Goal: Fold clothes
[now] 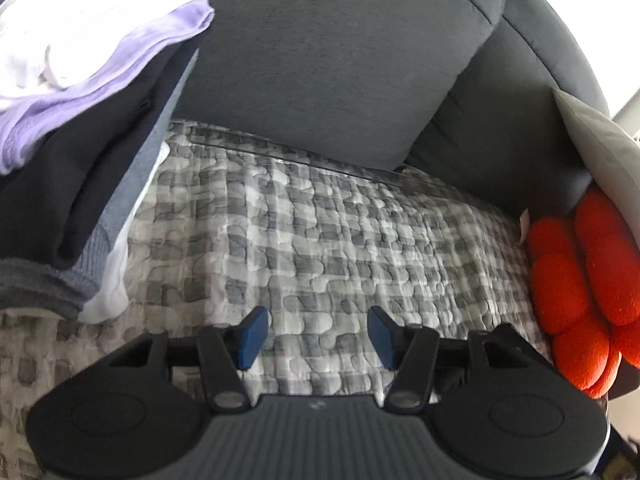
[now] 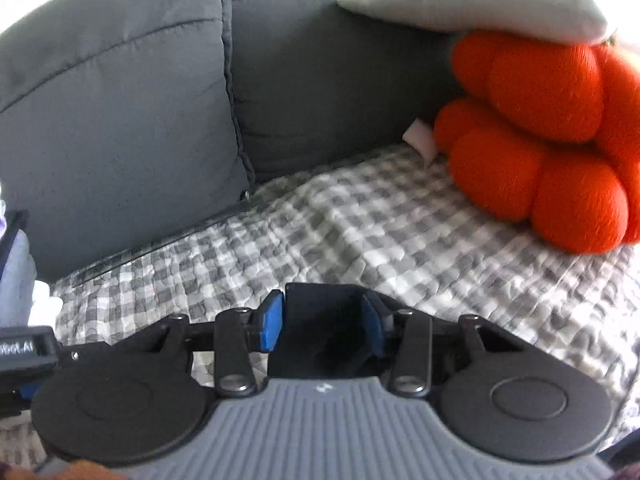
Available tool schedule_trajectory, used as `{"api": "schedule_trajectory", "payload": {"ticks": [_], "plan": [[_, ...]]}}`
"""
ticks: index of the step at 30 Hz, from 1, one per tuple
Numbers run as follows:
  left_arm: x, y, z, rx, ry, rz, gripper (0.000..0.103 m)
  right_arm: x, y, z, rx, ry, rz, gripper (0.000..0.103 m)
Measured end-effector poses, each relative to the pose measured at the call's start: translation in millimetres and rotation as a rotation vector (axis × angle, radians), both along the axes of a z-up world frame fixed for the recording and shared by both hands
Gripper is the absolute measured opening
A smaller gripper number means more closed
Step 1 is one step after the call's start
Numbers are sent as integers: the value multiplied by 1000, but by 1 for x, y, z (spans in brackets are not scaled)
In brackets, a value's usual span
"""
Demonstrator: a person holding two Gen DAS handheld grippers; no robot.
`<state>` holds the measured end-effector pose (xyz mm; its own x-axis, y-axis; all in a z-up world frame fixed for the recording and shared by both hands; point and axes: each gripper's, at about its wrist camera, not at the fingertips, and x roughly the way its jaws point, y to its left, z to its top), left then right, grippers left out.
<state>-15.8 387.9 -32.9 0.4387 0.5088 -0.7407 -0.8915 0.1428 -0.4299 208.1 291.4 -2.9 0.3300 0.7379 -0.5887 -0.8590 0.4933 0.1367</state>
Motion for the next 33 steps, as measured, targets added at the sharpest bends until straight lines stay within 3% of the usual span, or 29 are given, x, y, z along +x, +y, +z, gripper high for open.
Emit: {"api": "schedule_trajectory", "payload": {"ticks": [5, 10, 13, 19, 20, 22, 23, 26, 28, 29, 33], "plan": [[1, 0, 0, -10, -13, -18, 56, -1, -30, 5, 15, -18, 34, 46], [5, -3, -2, -27, -17, -28, 56, -20, -65, 4, -94, -228, 83, 47], [8, -6, -3, -34, -25, -56, 56, -39, -77, -3, -160, -355, 175, 47], [12, -9, -4, -26, -16, -72, 56, -47, -51, -33, -317, -467, 177, 46], [12, -9, -4, -25, -14, -72, 56, -46, -44, -41, -353, -487, 171, 40], [13, -10, -4, -16, -6, -78, 56, -44, -32, -59, -444, -559, 152, 9], [13, -10, -5, -17, -6, -81, 56, -44, -27, -65, -478, -590, 145, 5], [10, -6, -8, -44, -32, -72, 56, -48, -46, -34, -246, -417, 175, 5], [9, -5, -10, -54, -39, -71, 56, -54, -63, -13, -123, -357, 206, 5], [10, -4, -12, -64, -40, -74, 56, -57, -69, -9, -105, -359, 214, 5], [10, -3, -15, -90, -51, -71, 56, -61, -77, -16, -202, -399, 240, 5]]}}
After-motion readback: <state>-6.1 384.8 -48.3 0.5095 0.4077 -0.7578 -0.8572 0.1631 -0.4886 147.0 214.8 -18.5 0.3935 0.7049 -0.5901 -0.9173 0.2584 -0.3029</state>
